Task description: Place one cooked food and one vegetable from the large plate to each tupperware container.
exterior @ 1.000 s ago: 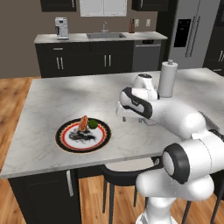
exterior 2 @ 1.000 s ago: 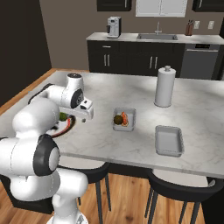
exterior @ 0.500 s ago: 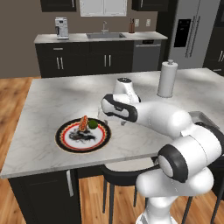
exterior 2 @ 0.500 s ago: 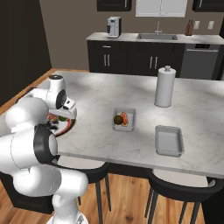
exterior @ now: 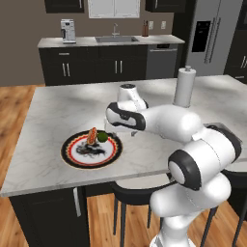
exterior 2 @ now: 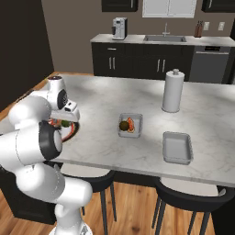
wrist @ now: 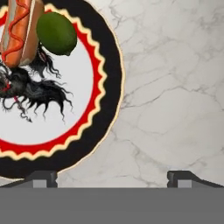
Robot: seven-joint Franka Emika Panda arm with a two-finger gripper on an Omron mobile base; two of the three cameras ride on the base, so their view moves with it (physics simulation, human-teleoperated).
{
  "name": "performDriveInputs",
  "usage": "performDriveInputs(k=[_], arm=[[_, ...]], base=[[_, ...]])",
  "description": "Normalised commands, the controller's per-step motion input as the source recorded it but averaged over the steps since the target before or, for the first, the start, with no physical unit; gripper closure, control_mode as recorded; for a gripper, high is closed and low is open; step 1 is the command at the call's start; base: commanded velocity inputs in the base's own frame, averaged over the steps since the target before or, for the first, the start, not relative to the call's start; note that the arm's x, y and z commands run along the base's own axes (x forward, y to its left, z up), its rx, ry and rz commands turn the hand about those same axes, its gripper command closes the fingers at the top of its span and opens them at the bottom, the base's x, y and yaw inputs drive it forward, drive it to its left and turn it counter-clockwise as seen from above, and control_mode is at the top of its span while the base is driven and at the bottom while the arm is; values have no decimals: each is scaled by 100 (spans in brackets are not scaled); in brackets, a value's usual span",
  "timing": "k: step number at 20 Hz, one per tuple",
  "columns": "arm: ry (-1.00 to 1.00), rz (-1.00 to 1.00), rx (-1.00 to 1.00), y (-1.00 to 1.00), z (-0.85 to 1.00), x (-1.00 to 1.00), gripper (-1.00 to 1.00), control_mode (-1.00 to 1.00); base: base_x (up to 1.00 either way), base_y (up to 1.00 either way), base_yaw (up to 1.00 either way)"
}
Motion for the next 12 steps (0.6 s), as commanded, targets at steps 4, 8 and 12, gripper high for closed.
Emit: performDriveInputs(k=[4,8,12], arm=[[-2,35,-9,0,0,20,-100,-100],[-9,55,0,0,0,20,-100,-100],[-15,53,0,0,0,5,-100,-100]], base=[[0,0,0],[0,0,0],[0,0,0]])
